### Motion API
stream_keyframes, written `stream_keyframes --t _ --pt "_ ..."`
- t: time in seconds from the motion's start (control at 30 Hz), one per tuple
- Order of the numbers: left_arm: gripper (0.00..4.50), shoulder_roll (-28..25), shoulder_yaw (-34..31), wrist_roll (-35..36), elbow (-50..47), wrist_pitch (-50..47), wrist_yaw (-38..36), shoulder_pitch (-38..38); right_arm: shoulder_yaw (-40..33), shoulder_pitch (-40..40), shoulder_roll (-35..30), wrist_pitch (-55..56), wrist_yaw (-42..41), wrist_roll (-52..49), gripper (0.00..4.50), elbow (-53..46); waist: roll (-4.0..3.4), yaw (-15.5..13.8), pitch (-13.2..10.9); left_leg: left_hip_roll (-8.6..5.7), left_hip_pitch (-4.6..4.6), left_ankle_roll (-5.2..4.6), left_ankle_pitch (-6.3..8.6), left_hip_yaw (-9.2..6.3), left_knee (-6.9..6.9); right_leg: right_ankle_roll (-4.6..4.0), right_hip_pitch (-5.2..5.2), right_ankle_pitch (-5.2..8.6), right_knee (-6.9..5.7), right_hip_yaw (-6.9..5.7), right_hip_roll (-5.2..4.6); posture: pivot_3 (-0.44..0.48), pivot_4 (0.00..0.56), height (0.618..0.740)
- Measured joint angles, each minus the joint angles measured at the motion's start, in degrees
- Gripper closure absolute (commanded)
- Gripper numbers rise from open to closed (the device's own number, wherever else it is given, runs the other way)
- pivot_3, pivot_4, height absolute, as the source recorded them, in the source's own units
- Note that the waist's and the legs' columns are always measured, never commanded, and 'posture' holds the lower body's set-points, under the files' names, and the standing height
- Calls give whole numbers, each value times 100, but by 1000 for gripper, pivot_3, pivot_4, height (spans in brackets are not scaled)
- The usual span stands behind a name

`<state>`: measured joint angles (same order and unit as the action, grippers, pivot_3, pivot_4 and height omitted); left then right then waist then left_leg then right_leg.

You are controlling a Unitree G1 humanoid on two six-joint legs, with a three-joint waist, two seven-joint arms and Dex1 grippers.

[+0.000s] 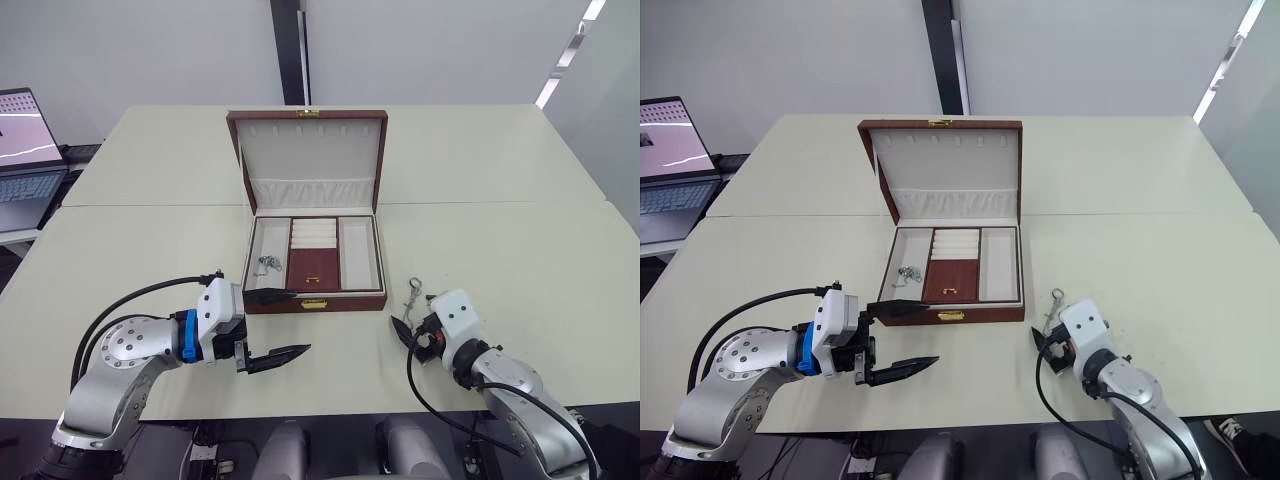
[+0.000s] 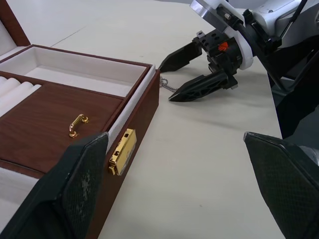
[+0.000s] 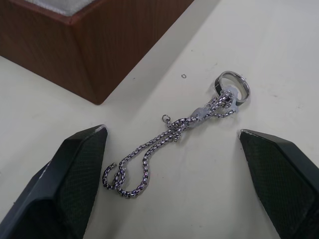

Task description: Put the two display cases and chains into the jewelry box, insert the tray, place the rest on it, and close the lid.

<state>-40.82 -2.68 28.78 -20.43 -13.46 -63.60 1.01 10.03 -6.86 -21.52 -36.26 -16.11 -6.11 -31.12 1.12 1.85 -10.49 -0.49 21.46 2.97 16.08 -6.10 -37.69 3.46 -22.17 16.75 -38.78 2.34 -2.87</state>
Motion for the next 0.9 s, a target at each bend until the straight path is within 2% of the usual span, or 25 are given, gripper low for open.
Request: stream_keyframes --t 0.07,0.1,0.17,0.27,0.77,0.9 --pt "0 0 0 12 -24 -41 52 0 -8 19 38 -4 5 23 34 25 1 0 1 0 -1 0 0 0 0 0 1 0 -1 1 0 0 150 740" --pt "0 0 0 17 -49 -76 61 -1 -17 29 53 -4 6 25 201 39 2 0 2 0 -1 0 0 0 0 0 1 0 -1 1 0 0 150 740" --pt "0 0 0 27 -141 -122 101 -1 -65 70 123 -6 26 31 621 101 5 -1 4 0 -2 0 0 0 0 0 1 0 -2 1 0 0 150 740" --pt "0 0 0 32 -198 -141 151 0 -158 109 170 -11 45 31 1627 156 6 -3 6 0 -2 0 0 0 0 0 2 0 -2 1 0 0 150 740" --pt "0 56 0 36 -199 -224 227 -4 -423 212 296 -62 143 32 4491 298 14 -2 13 0 -3 0 0 1 0 0 3 0 -2 2 -1 0 150 740" --pt "0 67 0 36 -216 -233 282 -8 -435 221 311 -24 138 32 4491 323 14 -2 14 0 -3 0 0 1 0 0 3 0 -2 3 -1 0 150 740"
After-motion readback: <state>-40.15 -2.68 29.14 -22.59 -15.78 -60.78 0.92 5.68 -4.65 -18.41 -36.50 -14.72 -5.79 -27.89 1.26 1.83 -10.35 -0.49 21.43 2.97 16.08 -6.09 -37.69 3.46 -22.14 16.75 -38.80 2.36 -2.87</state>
